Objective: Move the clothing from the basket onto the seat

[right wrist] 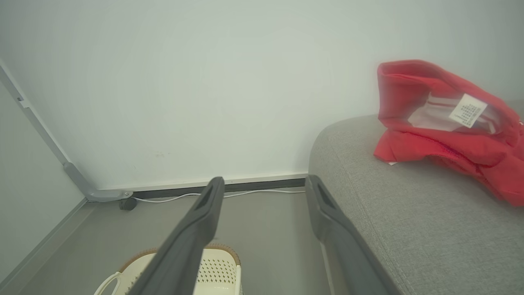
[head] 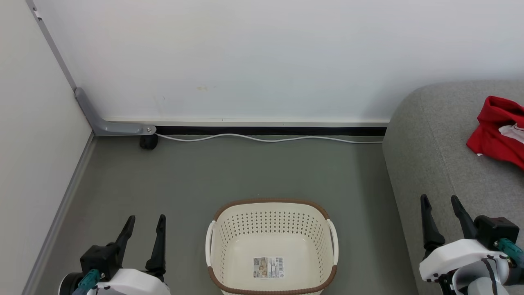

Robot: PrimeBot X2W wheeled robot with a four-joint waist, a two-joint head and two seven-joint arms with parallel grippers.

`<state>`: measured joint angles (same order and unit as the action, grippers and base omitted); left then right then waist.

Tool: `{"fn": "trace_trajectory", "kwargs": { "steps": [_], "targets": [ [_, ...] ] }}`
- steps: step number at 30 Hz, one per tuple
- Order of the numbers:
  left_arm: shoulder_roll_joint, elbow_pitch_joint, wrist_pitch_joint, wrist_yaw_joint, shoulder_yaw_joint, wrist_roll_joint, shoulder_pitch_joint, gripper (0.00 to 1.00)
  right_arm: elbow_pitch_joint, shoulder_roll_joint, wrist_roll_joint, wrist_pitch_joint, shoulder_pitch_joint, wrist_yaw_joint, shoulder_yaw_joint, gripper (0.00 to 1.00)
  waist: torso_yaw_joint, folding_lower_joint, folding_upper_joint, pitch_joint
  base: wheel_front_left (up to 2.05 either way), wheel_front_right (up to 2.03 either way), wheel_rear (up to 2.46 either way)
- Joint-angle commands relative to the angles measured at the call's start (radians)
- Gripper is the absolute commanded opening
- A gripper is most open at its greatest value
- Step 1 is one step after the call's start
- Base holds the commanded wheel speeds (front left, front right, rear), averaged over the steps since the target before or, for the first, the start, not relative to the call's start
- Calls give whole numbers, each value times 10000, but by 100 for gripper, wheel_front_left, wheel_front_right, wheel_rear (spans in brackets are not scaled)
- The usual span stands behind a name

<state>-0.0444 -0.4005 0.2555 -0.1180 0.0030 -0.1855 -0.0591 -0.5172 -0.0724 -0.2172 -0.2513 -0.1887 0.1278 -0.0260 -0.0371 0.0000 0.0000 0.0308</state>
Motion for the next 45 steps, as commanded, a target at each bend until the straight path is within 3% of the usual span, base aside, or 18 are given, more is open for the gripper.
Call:
{"fn": "trace_trajectory", "kwargs": {
  "steps": [1,22,23,33,45],
  "targets": [
    [-70,204,63,23,325,52,-221,100,218,-49,133,-105,-159,29,197,100,5,0,0,-8,0,0,0],
    [-60,-72,63,-78,43,-57,-300,100,141,34,300,-105,-245,29,111,100,101,0,0,-58,0,0,0],
    [13,-278,0,-44,-245,-25,-1,0,-100,73,203,0,-8,0,-69,0,103,0,0,-60,0,0,0],
    [102,-597,-246,-46,-130,-734,118,0,-319,189,-500,292,260,0,-135,0,120,22,0,-55,0,0,0],
    [86,-347,-557,-54,-44,-2107,88,0,27,193,-1868,589,352,3,-164,0,146,1,0,-102,0,0,0]
  ]
}}
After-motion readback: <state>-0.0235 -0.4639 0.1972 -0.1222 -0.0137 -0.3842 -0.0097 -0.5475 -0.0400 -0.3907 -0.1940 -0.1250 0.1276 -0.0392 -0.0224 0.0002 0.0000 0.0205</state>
